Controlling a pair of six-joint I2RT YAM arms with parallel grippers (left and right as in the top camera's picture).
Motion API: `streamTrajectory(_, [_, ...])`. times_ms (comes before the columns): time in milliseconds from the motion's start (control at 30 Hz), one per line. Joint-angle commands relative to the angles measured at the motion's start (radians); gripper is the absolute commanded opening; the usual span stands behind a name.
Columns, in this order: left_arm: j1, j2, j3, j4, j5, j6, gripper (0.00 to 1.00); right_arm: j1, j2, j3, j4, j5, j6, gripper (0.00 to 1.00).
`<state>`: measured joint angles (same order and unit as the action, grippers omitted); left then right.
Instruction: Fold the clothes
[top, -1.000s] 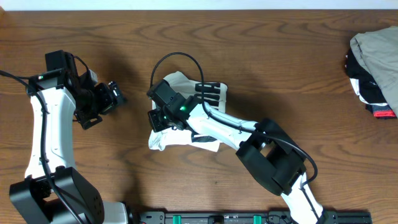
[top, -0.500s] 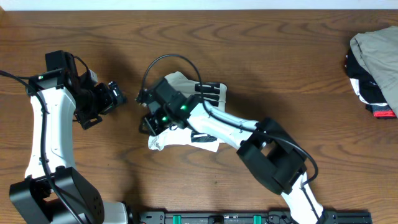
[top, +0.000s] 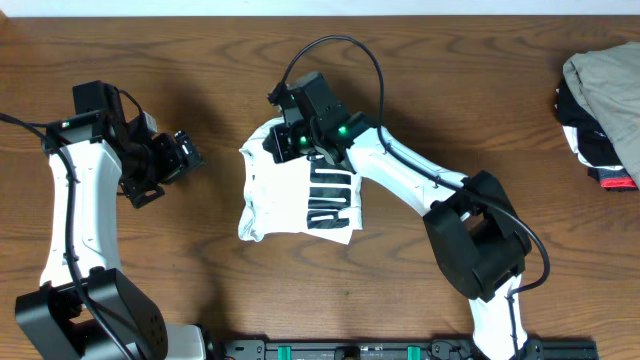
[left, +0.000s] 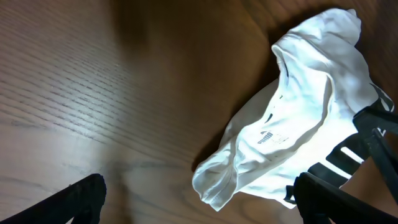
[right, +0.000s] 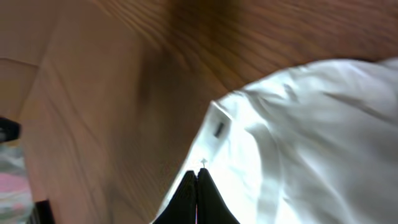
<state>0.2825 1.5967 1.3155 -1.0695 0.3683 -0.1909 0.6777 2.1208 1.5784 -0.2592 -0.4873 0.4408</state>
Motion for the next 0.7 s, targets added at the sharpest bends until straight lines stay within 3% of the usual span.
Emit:
streamTrajectory(0, [0.002,0.000,0.013,-0.003,0.009,-0.006,0.98,0.003,0.035,0.019,0.018,-0.090,0.004,0.01])
streamTrajectory(500, [0.002,0.000,0.013,-0.003,0.009,-0.006,0.98,-0.029,0.234,0.019,0.122,-0.225,-0.004,0.07])
streamTrajectory(667, [0.002,0.000,0.013,-0.003,0.009,-0.006,0.98,-0.047,0.246,0.019,0.103,-0.217,-0.004,0.01])
